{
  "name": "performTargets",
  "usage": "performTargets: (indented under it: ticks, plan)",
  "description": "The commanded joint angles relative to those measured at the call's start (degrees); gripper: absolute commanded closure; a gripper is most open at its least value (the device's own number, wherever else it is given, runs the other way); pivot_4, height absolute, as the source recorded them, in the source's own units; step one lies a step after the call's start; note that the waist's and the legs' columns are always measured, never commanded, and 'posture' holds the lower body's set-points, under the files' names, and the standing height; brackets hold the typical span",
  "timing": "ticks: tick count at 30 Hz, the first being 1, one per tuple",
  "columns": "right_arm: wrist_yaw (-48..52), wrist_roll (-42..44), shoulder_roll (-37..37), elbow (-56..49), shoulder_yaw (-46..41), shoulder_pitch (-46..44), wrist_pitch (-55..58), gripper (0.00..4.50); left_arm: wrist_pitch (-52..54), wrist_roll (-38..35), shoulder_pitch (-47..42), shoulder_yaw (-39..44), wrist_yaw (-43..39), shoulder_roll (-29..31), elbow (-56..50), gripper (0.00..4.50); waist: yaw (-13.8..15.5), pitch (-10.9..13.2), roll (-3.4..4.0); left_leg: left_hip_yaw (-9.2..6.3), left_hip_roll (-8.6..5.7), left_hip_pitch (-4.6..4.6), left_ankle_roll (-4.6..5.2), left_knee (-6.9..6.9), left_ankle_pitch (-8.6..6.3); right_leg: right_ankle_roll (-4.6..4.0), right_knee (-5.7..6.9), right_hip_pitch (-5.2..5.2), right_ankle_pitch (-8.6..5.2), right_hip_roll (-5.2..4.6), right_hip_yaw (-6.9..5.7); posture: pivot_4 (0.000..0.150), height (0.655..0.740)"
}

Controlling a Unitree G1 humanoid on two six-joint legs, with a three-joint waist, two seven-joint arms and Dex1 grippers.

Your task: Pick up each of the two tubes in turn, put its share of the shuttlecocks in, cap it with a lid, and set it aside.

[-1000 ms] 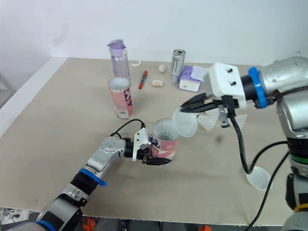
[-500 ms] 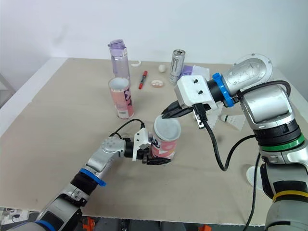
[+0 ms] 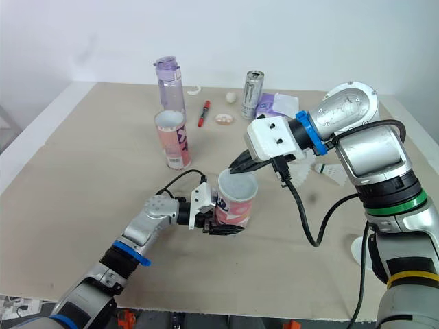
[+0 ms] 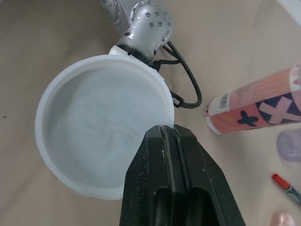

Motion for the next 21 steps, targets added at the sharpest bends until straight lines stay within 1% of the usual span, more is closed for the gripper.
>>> performTargets:
  ticks: [1,5,8,9,10,14,19,20,21]
  plan:
    - [2.65,0.31,-0.54,-0.64,0.09,-0.22,-1.49,4.42,1.26,1.98,1.27,-0.31,1.22,1.29,1.67,1.37,0.00,0.00,0.00,0.00,0.00,0.00,0.00,0.00,0.00,0.00,0.00,0.00,0.00,0.00,0.00,0.150,0.7400]
    - [2.65,0.10,-0.81,0.02,0.39,-0.30,-1.31,4.42,1.50,1.84,1.28,-0.06,1.35,1.41,1.61,1.37,0.00,0.00,0.00,0.00,0.00,0.00,0.00,0.00,0.00,0.00,0.00,0.00,0.00,0.00,-0.01,0.150,0.7400]
    - [2.53,-0.18,-0.33,0.44,-0.27,-0.36,-1.48,3.72,1.67,1.82,1.20,0.00,1.40,1.47,1.63,1.37,0.00,0.00,0.00,0.00,0.00,0.00,0.00,0.00,0.00,0.00,0.00,0.00,-0.01,0.00,-0.01,0.150,0.7400]
    - [2.41,-0.15,-0.11,0.54,-0.65,-0.37,-1.80,3.24,1.71,1.81,1.15,0.01,1.43,1.48,1.69,1.37,0.00,0.00,0.00,0.00,0.00,0.00,0.00,0.00,0.00,0.00,0.00,0.00,-0.01,0.00,0.00,0.150,0.7400]
    - [2.18,-0.02,0.03,0.59,-1.04,-0.38,-1.91,3.07,1.72,1.83,1.09,0.02,1.44,1.48,1.77,1.37,0.00,0.00,0.00,0.00,0.00,0.00,0.00,0.00,0.00,0.00,0.00,0.00,-0.01,0.00,0.00,0.150,0.7400]
    - [0.86,2.30,0.16,0.36,-3.26,-0.82,1.04,3.07,1.89,1.84,1.01,0.05,1.41,1.53,1.86,1.37,0.00,0.00,0.00,0.00,0.01,0.02,0.00,0.00,0.00,0.01,0.00,0.00,-0.01,0.00,0.00,0.150,0.7400]
    - [-2.67,9.62,-0.56,-0.55,-9.14,-1.20,13.53,3.07,1.97,1.85,0.92,0.20,1.43,1.63,1.84,1.37,0.01,0.00,0.00,-0.03,0.03,0.02,0.00,0.00,0.00,0.00,0.00,-0.02,0.01,-0.01,0.01,0.150,0.7400]
    - [-3.12,11.40,-0.80,-1.45,-10.22,-0.47,16.08,3.07,1.98,1.81,0.94,0.29,1.49,1.64,1.79,1.37,0.01,0.00,-0.01,-0.07,0.04,0.02,0.00,0.00,0.00,-0.21,-0.01,-0.01,0.14,-0.02,0.01,0.150,0.7400]
    - [-3.12,12.86,-1.07,-2.82,-10.87,0.63,18.10,3.07,2.00,1.76,0.98,0.34,1.51,1.66,1.71,1.37,0.01,0.00,-0.01,-0.07,0.04,0.02,0.00,0.00,0.00,-0.20,-0.01,-0.01,0.14,-0.01,0.01,0.150,0.7400]
